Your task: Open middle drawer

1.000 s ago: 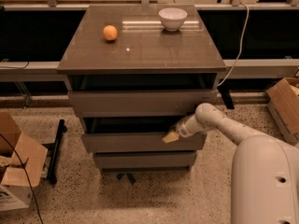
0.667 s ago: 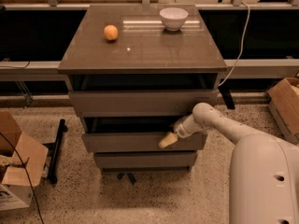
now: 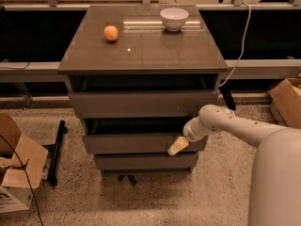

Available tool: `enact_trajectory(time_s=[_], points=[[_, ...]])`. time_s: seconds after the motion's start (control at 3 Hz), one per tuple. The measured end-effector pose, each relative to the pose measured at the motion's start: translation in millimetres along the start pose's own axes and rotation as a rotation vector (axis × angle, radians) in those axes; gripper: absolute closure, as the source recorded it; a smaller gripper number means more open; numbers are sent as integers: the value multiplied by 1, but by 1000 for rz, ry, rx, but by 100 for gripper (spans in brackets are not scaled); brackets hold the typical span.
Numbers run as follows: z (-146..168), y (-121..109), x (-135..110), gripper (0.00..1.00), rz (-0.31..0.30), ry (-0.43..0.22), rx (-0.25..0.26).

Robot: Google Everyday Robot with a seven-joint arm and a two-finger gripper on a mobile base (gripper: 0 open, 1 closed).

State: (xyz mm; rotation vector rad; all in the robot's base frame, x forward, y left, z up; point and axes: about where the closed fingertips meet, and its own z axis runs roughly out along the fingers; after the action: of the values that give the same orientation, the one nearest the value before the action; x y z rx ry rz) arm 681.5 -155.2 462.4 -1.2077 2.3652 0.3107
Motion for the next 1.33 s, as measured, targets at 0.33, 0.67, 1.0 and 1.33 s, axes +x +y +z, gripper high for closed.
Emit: enact_trajectory(time_s=[0.33,0.67,1.0,1.33], points=[[-4,42,49,0,61,83,-40],[6,77,82,0,100,130,-113],[19,73,64,0,32,94,-123],[7,76,31,0,-56,52,-75]])
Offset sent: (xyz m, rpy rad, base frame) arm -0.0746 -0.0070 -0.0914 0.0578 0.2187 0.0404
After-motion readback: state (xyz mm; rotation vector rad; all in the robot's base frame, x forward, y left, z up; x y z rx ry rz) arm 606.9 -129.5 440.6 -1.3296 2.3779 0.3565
